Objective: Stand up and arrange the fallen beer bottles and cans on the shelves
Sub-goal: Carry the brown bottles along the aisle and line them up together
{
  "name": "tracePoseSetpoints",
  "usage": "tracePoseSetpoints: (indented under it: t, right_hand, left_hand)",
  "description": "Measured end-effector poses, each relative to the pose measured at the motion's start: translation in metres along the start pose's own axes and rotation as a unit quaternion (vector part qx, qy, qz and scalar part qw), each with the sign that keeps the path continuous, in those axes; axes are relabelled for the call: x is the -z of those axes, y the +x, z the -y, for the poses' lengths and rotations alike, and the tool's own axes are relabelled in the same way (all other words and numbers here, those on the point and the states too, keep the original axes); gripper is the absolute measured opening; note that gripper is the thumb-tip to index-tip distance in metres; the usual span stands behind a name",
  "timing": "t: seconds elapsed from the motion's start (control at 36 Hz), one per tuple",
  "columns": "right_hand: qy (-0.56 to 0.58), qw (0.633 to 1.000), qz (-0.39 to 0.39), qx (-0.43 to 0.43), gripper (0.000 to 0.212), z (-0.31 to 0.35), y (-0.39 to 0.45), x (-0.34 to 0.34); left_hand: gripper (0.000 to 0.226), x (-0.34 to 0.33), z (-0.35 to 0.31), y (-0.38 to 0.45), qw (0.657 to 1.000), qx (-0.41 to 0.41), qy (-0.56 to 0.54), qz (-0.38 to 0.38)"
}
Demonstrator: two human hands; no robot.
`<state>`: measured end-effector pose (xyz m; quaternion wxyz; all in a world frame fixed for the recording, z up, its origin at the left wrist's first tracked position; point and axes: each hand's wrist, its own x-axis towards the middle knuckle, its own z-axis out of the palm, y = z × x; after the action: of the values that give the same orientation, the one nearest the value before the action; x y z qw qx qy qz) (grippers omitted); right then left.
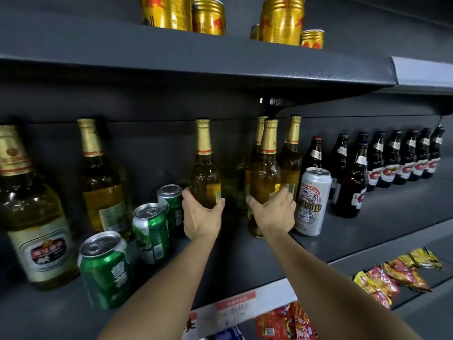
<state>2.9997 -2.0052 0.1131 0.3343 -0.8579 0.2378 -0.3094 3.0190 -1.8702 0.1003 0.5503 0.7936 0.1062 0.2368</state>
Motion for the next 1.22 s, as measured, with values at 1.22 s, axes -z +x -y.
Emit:
tracePoseSetpoints:
  t: [1.22]
  right_hand:
    - [0.004,0.974,0.181,0.135,0.061,-0.019,-0.023,-0.012]
  left_hand:
    - [0.088,0.014,-0.001,-0.023,0.996,-0.005,0.083,-0.031]
